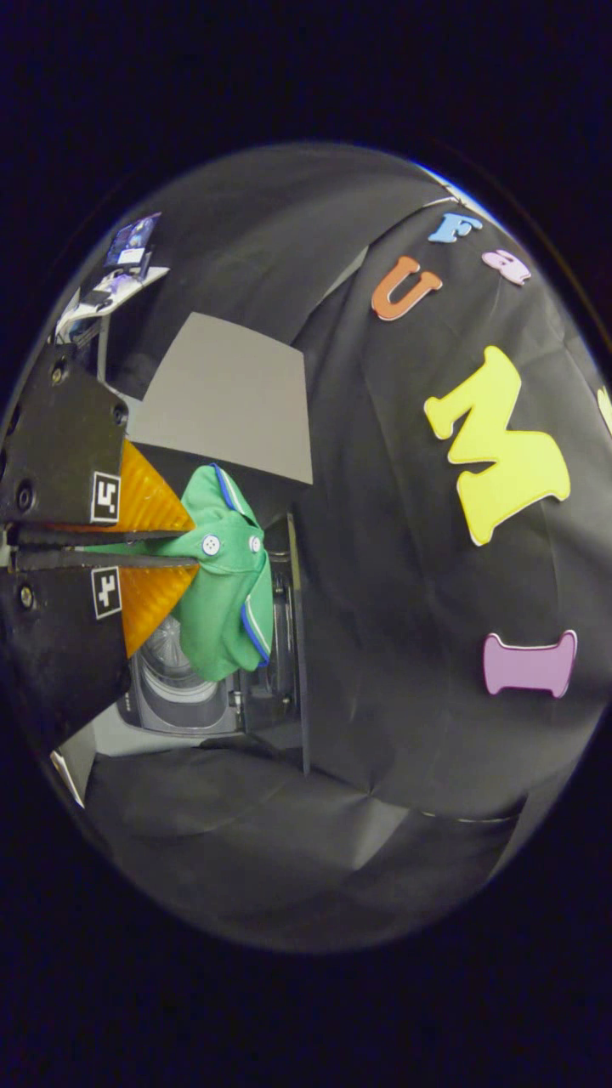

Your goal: Put the clothes into the washing machine and then close the washing machine lid.

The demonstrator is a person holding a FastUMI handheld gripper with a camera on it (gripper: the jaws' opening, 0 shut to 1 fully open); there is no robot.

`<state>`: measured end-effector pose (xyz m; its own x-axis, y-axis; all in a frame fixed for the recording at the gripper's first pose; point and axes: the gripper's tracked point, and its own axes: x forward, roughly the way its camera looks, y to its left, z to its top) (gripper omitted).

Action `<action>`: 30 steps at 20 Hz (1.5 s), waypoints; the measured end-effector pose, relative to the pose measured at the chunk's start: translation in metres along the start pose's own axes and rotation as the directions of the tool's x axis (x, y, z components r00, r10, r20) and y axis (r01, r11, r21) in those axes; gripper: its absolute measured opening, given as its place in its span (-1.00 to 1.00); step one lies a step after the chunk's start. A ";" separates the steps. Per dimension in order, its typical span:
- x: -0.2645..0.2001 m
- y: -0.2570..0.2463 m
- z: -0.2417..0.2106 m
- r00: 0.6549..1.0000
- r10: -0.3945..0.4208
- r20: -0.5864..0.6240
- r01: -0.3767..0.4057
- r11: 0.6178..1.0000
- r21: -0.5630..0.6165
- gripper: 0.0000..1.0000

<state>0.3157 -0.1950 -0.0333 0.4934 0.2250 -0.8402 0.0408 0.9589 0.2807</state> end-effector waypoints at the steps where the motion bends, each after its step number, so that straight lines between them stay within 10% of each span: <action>1: 0.005 -0.007 0.000 1.000 0.002 -0.010 -0.002 1.000 -0.011 -0.88; 15: 0.122 -0.067 -0.056 0.993 0.001 -0.118 0.002 1.000 0.022 -0.88; 30: 0.203 -0.120 -0.084 0.980 -0.165 -0.109 0.173 0.982 0.071 -0.88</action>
<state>0.3378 -0.2503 -0.2769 0.3824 0.0809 -0.9205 0.1871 0.9688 0.1629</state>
